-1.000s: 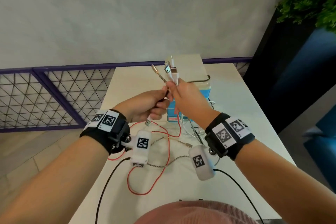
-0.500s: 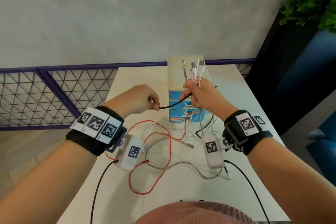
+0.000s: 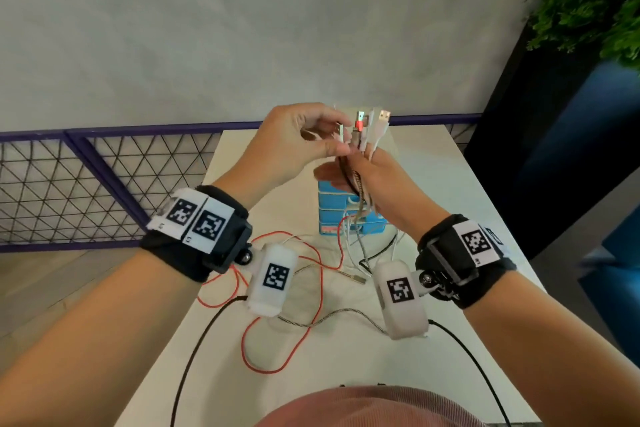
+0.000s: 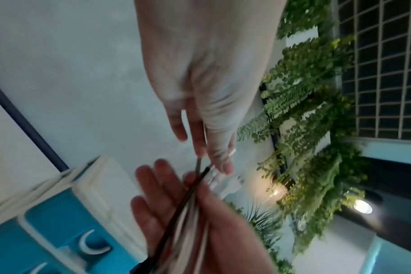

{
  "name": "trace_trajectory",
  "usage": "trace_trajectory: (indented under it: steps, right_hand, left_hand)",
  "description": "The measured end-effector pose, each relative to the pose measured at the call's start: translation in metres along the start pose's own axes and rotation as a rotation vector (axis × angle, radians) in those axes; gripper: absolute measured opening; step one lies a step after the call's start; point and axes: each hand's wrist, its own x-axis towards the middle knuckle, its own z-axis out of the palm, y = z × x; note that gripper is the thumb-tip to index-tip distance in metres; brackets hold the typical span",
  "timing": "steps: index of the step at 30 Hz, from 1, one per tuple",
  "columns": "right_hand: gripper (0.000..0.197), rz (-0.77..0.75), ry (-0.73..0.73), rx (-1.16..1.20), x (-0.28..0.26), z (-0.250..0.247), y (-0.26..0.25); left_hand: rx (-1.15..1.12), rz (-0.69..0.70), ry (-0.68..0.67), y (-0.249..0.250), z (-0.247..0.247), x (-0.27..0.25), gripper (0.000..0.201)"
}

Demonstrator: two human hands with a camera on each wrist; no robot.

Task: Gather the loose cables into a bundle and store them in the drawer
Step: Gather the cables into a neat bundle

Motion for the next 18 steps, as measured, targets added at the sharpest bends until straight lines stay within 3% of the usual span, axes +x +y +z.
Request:
trace_trajectory:
  steps: [4,7,9,18]
  right_hand:
    - [0.03,0.05,-0.104,0.135,-0.005,0.005,-0.003]
    - [0.031,0.079,-0.189,0.17,-0.007,0.001,0.0]
    - [0.031,0.105,-0.262,0.204,-0.008,-0.002,0.0]
    - [0.027,0.214,-0.41,0.279,-0.006,-0.001,0.001]
  left_hand:
    - [0.202,0.063,0.13,-0.017,0.005,-0.001,0.038]
    - [-0.048,-0.067,0.002,-0.021,0.006,-0.003,0.064]
    - [-0.189,-0.134,-0.049,-0.021,0.005,-0.004,0.071]
    - [-0.258,-0.097,-0.042,-0.008,0.007,-0.011,0.037]
